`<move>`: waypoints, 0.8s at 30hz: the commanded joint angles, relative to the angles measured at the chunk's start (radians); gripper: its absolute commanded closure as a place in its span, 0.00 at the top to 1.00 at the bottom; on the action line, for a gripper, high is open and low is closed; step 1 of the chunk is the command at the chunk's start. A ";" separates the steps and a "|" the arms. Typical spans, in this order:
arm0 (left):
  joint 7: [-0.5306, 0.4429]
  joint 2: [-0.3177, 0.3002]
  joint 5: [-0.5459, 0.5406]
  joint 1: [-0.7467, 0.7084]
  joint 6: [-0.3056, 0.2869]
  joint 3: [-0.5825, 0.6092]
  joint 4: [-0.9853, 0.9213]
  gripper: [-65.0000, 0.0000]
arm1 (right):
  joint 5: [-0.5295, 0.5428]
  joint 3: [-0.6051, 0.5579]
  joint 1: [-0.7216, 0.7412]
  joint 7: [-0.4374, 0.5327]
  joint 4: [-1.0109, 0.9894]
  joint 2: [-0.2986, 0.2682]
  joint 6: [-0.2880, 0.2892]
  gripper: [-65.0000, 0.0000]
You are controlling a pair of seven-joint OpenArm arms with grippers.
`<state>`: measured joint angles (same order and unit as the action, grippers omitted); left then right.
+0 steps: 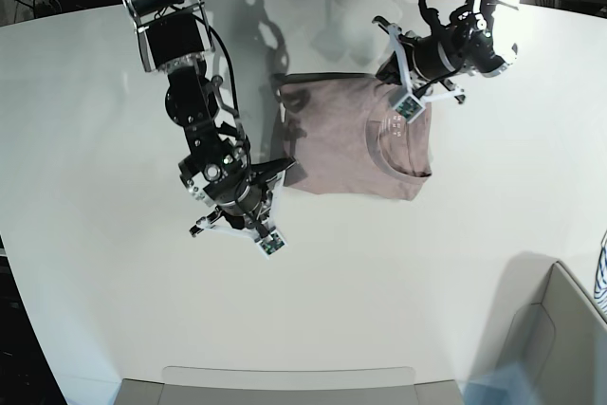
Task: Fold the T-shirt properly
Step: 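Grasp the folded bundle with the left gripper and drag it across the table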
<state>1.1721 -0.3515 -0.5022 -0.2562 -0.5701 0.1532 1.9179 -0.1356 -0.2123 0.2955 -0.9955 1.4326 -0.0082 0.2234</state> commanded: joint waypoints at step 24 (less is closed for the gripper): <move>-0.091 0.065 -0.020 0.208 0.002 -0.323 -0.173 0.00 | -0.011 -0.057 -0.414 -0.098 0.481 -0.077 0.001 0.01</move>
<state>1.0981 -0.2810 -0.5140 -0.0620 -0.5659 -0.1654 1.7267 -0.1535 -0.2615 -0.1303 -1.1080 1.8954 -0.0933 0.2203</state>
